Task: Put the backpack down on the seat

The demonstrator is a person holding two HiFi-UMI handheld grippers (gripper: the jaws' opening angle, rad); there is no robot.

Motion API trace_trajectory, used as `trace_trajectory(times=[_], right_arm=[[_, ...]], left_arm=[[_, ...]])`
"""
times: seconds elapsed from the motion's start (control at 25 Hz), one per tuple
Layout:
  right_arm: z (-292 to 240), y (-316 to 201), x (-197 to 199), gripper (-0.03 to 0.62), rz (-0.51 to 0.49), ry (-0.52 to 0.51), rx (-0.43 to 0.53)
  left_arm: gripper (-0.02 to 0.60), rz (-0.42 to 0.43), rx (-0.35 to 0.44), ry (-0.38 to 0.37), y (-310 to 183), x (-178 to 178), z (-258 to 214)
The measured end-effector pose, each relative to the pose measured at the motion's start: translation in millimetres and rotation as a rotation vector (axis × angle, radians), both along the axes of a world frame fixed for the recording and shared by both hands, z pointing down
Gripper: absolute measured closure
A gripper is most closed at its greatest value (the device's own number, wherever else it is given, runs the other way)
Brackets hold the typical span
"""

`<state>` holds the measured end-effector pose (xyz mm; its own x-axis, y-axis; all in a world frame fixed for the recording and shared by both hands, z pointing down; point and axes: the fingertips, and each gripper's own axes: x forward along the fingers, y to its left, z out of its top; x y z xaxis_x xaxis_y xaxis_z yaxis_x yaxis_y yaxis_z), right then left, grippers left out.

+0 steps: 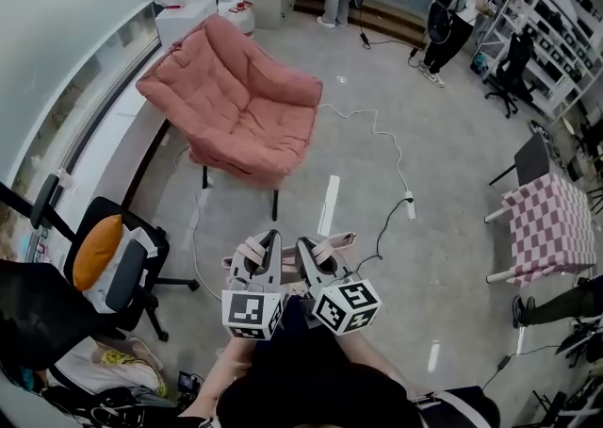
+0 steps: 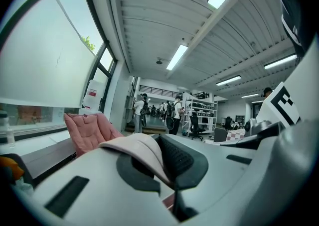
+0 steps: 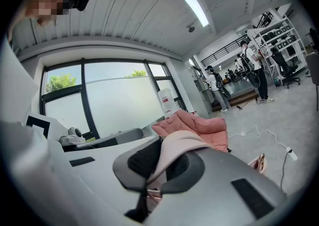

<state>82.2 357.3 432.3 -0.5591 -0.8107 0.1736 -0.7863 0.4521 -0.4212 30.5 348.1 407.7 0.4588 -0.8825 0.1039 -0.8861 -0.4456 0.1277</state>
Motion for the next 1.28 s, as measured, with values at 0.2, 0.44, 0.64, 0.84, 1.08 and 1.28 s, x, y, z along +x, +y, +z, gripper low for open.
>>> trace_trajectory(times=[0.2,0.44,0.64,0.84,1.08,1.28], right_arm=[[-1,-29,8,0.562,-0.016,-0.007,-0.001],[4,-56,20,0.562,-0.033,-0.018,-0.017],[7,-76,26,0.562,-0.037,0.017,0.004],[11,-93,41,0.562,-0.028,0.011,-0.002],[15,-115,54,0.562,-0.024,0.023,0.014],[20,-129,62,0.562,-0.045,0.043,0.023]], left_arm=[[0.566,-0.011,0.008,-0.002,-29,8,-2],[0.565,-0.026,-0.007,0.001,-56,20,3],[0.566,-0.033,-0.006,-0.016,-77,28,5],[0.566,-0.031,-0.017,-0.017,-93,42,11],[0.566,-0.035,-0.015,-0.019,-114,55,16],[0.566,-0.051,-0.016,-0.022,-127,64,21]])
